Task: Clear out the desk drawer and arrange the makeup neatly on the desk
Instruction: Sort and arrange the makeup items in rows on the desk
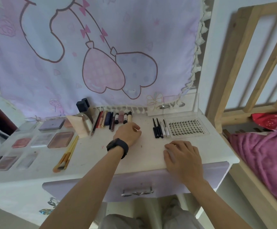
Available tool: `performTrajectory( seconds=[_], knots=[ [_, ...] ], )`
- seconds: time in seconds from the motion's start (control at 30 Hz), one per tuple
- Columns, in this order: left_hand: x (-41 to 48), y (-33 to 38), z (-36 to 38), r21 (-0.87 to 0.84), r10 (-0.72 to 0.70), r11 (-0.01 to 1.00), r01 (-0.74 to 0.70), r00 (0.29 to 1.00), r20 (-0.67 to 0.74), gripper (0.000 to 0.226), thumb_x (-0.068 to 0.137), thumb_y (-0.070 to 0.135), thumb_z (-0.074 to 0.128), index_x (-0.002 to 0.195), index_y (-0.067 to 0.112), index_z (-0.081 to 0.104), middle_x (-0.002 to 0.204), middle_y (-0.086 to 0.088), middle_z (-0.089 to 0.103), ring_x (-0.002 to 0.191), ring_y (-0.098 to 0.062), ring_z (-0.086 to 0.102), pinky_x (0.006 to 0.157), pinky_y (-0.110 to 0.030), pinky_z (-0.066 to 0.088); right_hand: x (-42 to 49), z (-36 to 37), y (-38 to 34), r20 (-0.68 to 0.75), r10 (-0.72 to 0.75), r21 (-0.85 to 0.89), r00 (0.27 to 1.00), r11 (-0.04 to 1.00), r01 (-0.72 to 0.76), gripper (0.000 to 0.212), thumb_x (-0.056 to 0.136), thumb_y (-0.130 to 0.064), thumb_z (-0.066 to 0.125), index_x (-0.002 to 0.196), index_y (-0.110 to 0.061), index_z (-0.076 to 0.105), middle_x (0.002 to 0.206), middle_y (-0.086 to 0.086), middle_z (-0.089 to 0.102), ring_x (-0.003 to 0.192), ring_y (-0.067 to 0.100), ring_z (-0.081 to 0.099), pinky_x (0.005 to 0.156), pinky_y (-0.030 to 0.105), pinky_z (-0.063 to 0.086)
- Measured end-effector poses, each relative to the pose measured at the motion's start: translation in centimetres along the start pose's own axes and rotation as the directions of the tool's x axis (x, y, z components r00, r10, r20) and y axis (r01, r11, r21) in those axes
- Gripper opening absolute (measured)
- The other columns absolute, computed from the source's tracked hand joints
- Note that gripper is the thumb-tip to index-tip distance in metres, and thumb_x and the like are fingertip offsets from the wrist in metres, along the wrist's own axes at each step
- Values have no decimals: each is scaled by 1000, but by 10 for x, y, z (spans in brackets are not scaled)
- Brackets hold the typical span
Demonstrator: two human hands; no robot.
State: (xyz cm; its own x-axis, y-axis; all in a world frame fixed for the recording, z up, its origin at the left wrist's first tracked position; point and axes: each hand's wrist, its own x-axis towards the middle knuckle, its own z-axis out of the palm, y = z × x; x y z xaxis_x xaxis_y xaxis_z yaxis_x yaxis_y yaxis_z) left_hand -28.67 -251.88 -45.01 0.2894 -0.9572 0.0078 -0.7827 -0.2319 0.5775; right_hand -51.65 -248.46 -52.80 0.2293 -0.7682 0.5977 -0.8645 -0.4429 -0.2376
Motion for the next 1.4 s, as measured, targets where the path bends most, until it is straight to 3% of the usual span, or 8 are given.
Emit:
performTrajectory(
  seconds=[0.17, 0.37, 0.6, 0.77, 0.97, 1.07, 1.2, 1.4],
  knots=[
    [12, -19, -9, 299, 81, 953, -47, 991, -102, 41, 96, 38, 55, 136, 28, 54, 142, -4, 50, 129, -25, 43, 96, -38, 44, 0, 0, 0, 1, -2, 40, 1000, 999, 2, 35, 92, -42, 49, 104, -24, 76, 107, -6, 72, 103, 17, 62, 86, 35, 48],
    [41, -21, 0, 543, 179, 828, -138, 984, -24, 58, 100, 44, 42, 151, 18, 33, 157, -6, 34, 148, -30, 19, 114, -48, 26, 2, -1, -3, -9, 18, 39, 1000, 999, -17, 34, 90, -41, 49, 102, -25, 77, 106, -6, 73, 101, 18, 62, 84, 35, 48],
    [45, -19, 10, 629, 269, 752, -198, 963, -19, 46, 100, 41, 38, 131, 13, 57, 140, -7, 54, 141, -28, 31, 117, -49, 22, 2, 0, -3, -6, 43, 35, 999, 998, -43, 32, 90, -39, 51, 103, -26, 77, 106, -7, 72, 100, 19, 61, 82, 35, 48],
    [28, -15, 7, 548, 195, 829, -112, 976, -95, 37, 99, 36, 49, 128, 14, 54, 144, -13, 50, 144, -33, 30, 106, -47, 36, 1, 0, -4, -14, 51, 53, 999, 997, -51, 31, 89, -38, 53, 102, -25, 77, 106, -6, 72, 98, 20, 62, 80, 37, 50],
    [7, -13, -5, 469, 26, 883, 14, 997, -78, 32, 96, 36, 49, 119, 18, 61, 116, -7, 62, 105, -28, 55, 80, -37, 45, 0, -5, -6, -13, 69, 96, 998, 993, -68, 30, 88, -37, 56, 101, -24, 79, 106, -6, 74, 100, 20, 65, 83, 38, 52],
    [-7, -20, -8, 421, 14, 907, 19, 997, -75, 29, 96, 39, 49, 114, 24, 65, 113, -3, 60, 102, -25, 55, 74, -34, 43, 1, -8, -7, 11, 86, 85, 996, 993, -86, 30, 88, -37, 57, 103, -24, 79, 108, -6, 74, 103, 20, 64, 84, 39, 52],
    [-31, -41, -4, 269, 115, 960, -79, 986, -121, 27, 101, 35, 47, 124, 28, 61, 112, 3, 65, 115, -23, 47, 89, -36, 36, 1, -10, -8, 31, 100, 73, 995, 992, -102, 30, 89, -38, 57, 105, -26, 79, 110, -7, 73, 106, 19, 63, 87, 39, 50],
    [-73, -58, 7, -114, 242, 958, -263, 955, -174, 24, 100, 28, 57, 123, 30, 62, 105, 7, 65, 104, -14, 49, 82, -28, 38, 3, -16, -9, 126, 128, 78, 984, 987, -138, 24, 93, -34, 65, 114, -26, 75, 119, -8, 69, 113, 19, 57, 95, 39, 43]
  ],
)
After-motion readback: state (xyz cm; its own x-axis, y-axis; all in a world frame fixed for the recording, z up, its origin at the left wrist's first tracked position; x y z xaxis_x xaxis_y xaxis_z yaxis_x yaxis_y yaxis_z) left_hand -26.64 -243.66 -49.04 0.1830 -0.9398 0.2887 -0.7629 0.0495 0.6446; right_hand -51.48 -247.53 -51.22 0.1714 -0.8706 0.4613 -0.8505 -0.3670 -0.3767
